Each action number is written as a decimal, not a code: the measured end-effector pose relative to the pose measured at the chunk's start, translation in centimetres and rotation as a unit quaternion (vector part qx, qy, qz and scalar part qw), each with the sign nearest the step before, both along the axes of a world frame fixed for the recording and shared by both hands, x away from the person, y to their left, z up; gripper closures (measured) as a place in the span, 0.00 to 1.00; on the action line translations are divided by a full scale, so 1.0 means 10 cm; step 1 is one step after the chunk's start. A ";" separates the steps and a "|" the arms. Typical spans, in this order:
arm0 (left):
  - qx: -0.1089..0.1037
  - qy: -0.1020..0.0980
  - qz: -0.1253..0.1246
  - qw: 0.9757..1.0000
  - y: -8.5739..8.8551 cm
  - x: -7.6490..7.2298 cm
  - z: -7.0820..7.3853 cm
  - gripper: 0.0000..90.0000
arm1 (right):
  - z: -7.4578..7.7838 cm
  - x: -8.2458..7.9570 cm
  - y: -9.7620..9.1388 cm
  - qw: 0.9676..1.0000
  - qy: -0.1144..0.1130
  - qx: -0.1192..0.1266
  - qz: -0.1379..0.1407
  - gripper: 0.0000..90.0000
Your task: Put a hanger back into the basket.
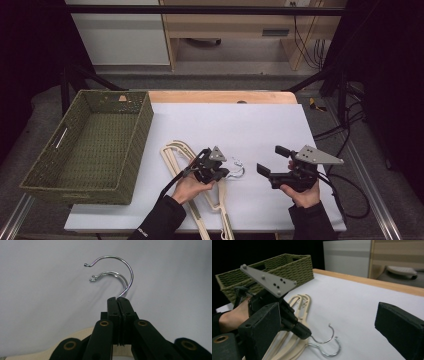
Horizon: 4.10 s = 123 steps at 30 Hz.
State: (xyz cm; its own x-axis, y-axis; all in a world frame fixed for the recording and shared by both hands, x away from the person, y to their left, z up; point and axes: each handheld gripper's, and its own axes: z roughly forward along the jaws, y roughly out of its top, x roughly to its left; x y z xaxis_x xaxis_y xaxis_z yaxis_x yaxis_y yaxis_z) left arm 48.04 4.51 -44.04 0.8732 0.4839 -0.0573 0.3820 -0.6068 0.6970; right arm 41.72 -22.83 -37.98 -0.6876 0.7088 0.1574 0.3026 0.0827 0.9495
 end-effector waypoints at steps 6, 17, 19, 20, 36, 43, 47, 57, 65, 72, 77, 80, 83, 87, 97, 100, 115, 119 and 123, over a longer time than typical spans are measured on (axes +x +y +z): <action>-0.023 -0.017 0.010 1.000 0.13 -0.08 0.12 0.99 | -0.07 0.00 0.19 0.999 0.024 -0.004 0.028 0.11; -0.043 -0.038 0.019 0.998 0.26 -0.22 0.25 0.99 | -0.20 -0.03 0.49 0.997 0.057 -0.018 0.054 0.17; -0.045 -0.041 0.018 0.998 0.30 -0.24 0.28 0.99 | -0.22 -0.05 0.56 0.996 0.059 -0.021 0.057 0.20; -0.050 -0.043 0.021 0.998 0.31 -0.25 0.28 0.99 | -0.23 -0.06 0.58 0.996 0.062 -0.018 0.061 0.21; -0.068 -0.056 0.033 0.996 0.43 -0.29 0.39 0.99 | -0.45 -0.06 1.00 0.988 0.119 -0.036 0.088 0.39; -0.068 -0.058 0.035 0.995 0.42 -0.30 0.39 0.99 | -0.60 -0.01 1.19 0.982 0.153 -0.054 0.096 0.58; -0.067 -0.057 0.036 0.995 0.41 -0.30 0.39 0.99 | -0.63 0.02 1.22 0.978 0.179 -0.042 0.101 0.70; -0.071 -0.057 0.042 0.995 0.39 -0.31 0.38 0.98 | -0.63 0.09 1.22 0.969 0.226 -0.018 0.103 0.84; -0.098 -0.078 0.044 0.991 0.53 -0.39 0.55 0.62 | -0.55 0.07 1.19 0.965 0.241 0.018 0.098 0.91; -0.128 -0.099 0.054 0.985 0.88 -0.53 0.77 0.27 | -0.45 0.06 1.15 0.963 0.237 0.042 0.119 0.96; -0.119 -0.096 0.053 0.987 1.10 -0.65 0.81 0.14 | -0.34 0.05 1.07 0.966 0.219 0.037 0.135 0.96; -0.106 -0.092 0.045 0.989 1.18 -0.71 0.76 0.13 | -0.24 0.06 1.03 0.968 0.194 0.021 0.157 0.96; -0.096 -0.085 0.035 0.991 1.20 -0.72 0.72 0.15 | -0.17 0.06 1.04 0.968 0.177 -0.002 0.177 0.96; -0.068 -0.072 0.024 0.995 1.15 -0.69 0.64 0.19 | -0.16 0.04 1.05 0.964 0.173 -0.008 0.200 0.96; -0.030 -0.054 -0.011 0.998 1.06 -0.64 0.51 0.60 | -0.17 0.01 1.08 0.957 0.163 -0.038 0.236 0.96; -0.020 -0.044 -0.027 0.998 1.06 -0.65 0.51 0.71 | -0.18 -0.01 1.12 0.954 0.162 -0.050 0.247 0.96; -0.018 -0.029 -0.055 0.998 1.04 -0.77 0.61 0.88 | -0.12 -0.01 1.05 0.965 0.117 -0.069 0.223 0.83; -0.034 -0.009 -0.066 0.997 1.01 -0.80 0.60 0.93 | -0.11 -0.01 1.04 0.971 0.090 -0.075 0.209 0.73; -0.037 -0.015 -0.060 0.997 1.00 -0.84 0.63 0.96 | -0.09 -0.03 1.02 0.976 0.056 -0.085 0.194 0.66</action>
